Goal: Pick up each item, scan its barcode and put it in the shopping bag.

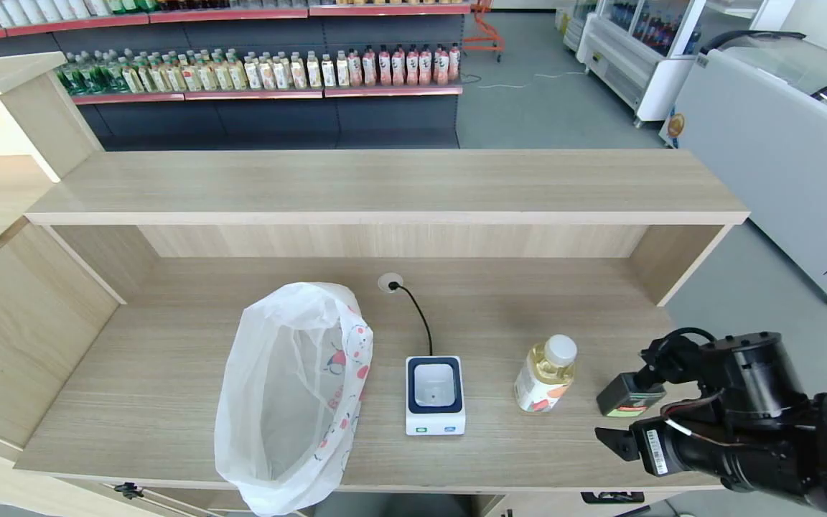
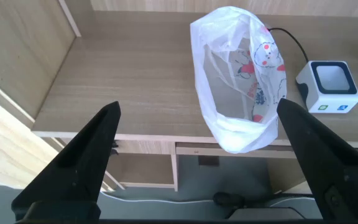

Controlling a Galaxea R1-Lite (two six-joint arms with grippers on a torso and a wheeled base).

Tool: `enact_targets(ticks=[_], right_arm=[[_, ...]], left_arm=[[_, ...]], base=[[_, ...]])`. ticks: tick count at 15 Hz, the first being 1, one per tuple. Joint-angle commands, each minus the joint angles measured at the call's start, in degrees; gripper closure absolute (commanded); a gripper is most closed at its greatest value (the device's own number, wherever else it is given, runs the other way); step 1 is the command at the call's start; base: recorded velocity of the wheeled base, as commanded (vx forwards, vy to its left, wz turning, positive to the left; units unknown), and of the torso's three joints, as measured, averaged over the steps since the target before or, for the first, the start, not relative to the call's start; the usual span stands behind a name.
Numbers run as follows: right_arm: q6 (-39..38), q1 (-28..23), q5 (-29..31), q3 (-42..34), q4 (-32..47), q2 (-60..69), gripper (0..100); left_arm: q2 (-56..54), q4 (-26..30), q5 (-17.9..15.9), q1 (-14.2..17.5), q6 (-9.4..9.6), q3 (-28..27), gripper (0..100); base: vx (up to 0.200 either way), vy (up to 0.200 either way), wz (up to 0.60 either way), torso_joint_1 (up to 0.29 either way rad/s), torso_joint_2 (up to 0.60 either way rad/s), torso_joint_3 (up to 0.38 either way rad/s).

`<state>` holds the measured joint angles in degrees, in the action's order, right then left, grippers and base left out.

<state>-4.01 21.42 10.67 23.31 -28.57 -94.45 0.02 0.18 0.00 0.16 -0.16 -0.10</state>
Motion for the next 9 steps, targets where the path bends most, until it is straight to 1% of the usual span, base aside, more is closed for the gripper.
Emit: enact_targets(ticks=[1,3,6,7,8,9], right_arm=[[0.4,1.0,2.3,-0.3,-6.7,-9.8,0],[0.3,1.8,3.3,-1.0,-14.5,-14.4,0],[0.2,2.4,3.3,-0.9,-22.0,-19.0,0],[0.3,2.8,3.3,-0.7,-26.9,-21.4,0],[0.2,3.5,3.0,-0.1,-30.0,-23.1,0],[-0.1,4.3,3.0,0.5,-31.7,-24.1,0]], left_arm=[[0.0,0.0,0.0,0.0,-0.02,0.0,0],[0.0,0.0,0.0,0.0,-0.02,0.0,0],[0.0,0.0,0.0,0.0,-0.02,0.0,0],[0.0,0.0,0.0,0.0,-0.02,0.0,0],[0.0,0.0,0.0,0.0,-0.02,0.0,0],[0.0,0.0,0.0,0.0,-0.02,0.0,0]], base=[[0.0,0.0,0.0,0.0,0.0,0.0],[0.0,0.0,0.0,0.0,0.0,0.0],[0.0,0.0,0.0,0.0,0.0,0.0],[0.0,0.0,0.0,0.0,0.0,0.0],[0.0,0.0,0.0,0.0,0.0,0.0],[0.0,0.0,0.0,0.0,0.0,0.0]])
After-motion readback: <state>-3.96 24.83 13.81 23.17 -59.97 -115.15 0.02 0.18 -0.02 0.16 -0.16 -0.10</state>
